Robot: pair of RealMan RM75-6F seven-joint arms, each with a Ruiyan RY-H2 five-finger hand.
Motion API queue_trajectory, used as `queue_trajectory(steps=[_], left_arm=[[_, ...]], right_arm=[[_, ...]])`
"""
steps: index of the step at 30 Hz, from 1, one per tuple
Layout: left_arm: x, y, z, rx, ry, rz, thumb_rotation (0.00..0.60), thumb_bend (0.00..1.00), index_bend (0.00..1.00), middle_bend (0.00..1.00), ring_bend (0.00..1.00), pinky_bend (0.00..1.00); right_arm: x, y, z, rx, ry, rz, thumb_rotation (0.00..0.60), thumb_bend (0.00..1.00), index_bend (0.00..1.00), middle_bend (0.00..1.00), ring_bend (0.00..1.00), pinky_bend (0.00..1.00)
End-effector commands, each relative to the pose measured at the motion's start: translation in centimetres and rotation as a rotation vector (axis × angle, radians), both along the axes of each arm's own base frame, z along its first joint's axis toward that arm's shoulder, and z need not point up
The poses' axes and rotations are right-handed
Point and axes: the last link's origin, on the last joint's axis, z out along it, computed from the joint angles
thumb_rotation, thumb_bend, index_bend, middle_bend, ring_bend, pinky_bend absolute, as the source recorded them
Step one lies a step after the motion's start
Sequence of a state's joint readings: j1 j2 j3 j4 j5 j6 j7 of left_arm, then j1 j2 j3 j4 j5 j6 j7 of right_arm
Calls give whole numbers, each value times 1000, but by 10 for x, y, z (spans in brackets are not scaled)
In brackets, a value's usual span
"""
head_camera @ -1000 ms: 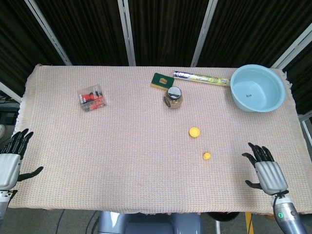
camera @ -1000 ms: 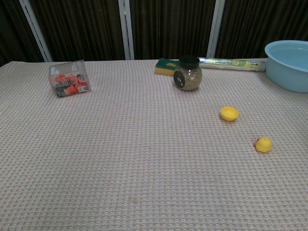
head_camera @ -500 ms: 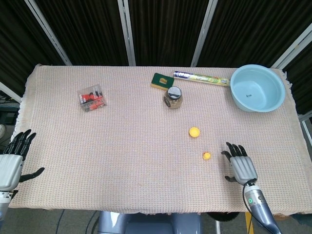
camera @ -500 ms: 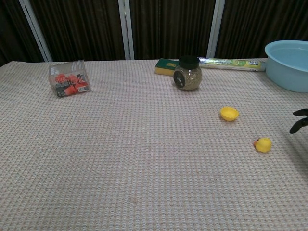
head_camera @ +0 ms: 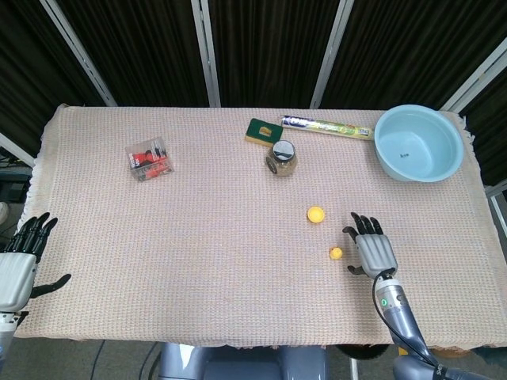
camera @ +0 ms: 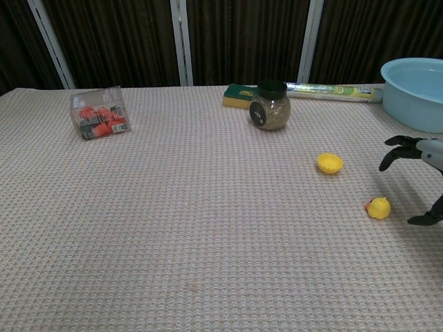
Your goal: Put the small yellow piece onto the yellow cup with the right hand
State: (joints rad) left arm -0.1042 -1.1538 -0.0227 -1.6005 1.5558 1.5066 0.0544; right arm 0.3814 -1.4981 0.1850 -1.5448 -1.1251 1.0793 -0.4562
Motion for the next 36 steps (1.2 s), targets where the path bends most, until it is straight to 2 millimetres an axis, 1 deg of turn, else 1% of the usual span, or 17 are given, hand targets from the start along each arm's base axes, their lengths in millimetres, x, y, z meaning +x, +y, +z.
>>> queue_trajectory(steps=[1, 6, 10, 16, 20, 25, 30, 36], left_arm=[[0, 0, 0, -1, -1, 2, 600, 0, 0, 0, 0, 199], [-2, 0, 0, -7, -3, 13, 600, 0, 0, 0, 0, 199], [-1, 0, 0, -6, -6, 17, 600, 0, 0, 0, 0, 199], [0, 1, -1, -14, -2, 7, 600, 0, 0, 0, 0, 199], [-1, 2, 0, -14, -12, 11, 600, 0, 0, 0, 0, 199], [-1, 2, 0, -14, -12, 6, 600, 0, 0, 0, 0, 200], [0, 1, 0, -13, -8, -1, 600, 0, 0, 0, 0, 199], [0, 2, 0, -14, -11, 3, 600, 0, 0, 0, 0, 199]], right_arm=[[12, 1, -2, -1, -1, 6, 600, 85, 267, 0, 0, 0], [23, 1, -3, -6, 1, 11, 600, 85, 283, 0, 0, 0], [34, -2, -9, -1, 5, 24, 600, 86, 302, 0, 0, 0], [39, -7, -20, 10, 24, 30, 600, 97, 320, 0, 0, 0], [39, -10, -25, 13, 27, 24, 600, 109, 324, 0, 0, 0], [38, -13, -30, 13, 23, 18, 600, 158, 335, 0, 0, 0], [35, -13, -31, 12, 23, 15, 600, 188, 346, 0, 0, 0], [28, -10, -31, 8, 5, -5, 600, 200, 353, 0, 0, 0]])
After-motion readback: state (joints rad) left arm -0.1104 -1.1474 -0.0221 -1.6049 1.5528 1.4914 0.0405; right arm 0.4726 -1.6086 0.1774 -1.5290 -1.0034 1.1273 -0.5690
